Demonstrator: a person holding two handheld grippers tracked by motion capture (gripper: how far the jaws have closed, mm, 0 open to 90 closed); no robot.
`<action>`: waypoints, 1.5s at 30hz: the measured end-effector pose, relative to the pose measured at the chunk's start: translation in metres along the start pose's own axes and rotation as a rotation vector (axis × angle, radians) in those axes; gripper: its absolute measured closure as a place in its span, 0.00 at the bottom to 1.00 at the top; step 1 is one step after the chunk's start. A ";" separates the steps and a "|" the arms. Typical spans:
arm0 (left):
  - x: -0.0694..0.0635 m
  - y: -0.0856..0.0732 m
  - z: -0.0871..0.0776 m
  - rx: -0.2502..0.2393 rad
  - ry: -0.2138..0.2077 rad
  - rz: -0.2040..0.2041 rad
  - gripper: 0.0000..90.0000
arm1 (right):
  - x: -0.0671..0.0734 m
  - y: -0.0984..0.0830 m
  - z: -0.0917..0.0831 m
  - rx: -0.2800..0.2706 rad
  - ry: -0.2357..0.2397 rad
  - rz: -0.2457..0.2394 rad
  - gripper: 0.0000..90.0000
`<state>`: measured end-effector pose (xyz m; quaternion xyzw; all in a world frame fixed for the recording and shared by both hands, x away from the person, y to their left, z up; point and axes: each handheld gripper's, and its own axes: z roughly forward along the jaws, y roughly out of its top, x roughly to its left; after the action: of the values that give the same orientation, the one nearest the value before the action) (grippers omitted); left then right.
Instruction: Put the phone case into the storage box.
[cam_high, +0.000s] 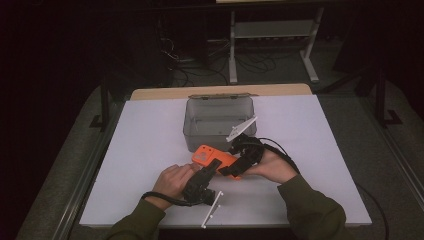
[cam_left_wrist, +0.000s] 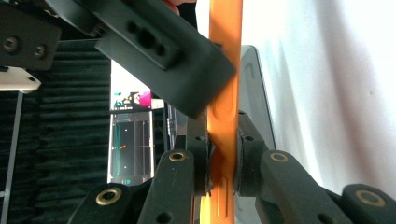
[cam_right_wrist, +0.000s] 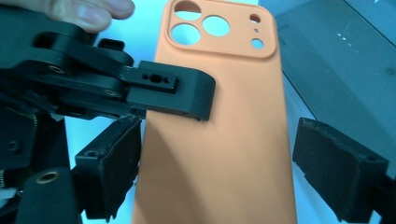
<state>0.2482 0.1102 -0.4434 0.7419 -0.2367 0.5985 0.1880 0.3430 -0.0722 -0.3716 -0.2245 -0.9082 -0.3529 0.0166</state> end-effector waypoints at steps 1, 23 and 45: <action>0.000 0.000 0.000 -0.003 -0.002 -0.006 0.88 | 0.000 0.000 -0.001 -0.006 -0.002 0.000 0.15; 0.001 -0.008 0.001 0.048 -0.059 -0.042 0.88 | -0.002 -0.023 -0.021 -0.089 -0.119 0.026 0.04; 0.005 -0.019 -0.003 0.087 -0.086 -0.080 0.88 | -0.004 -0.082 -0.033 -0.154 -0.251 0.094 0.00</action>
<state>0.2579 0.1271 -0.4382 0.7834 -0.1883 0.5677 0.1692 0.3077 -0.1489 -0.3994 -0.3099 -0.8618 -0.3895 -0.0978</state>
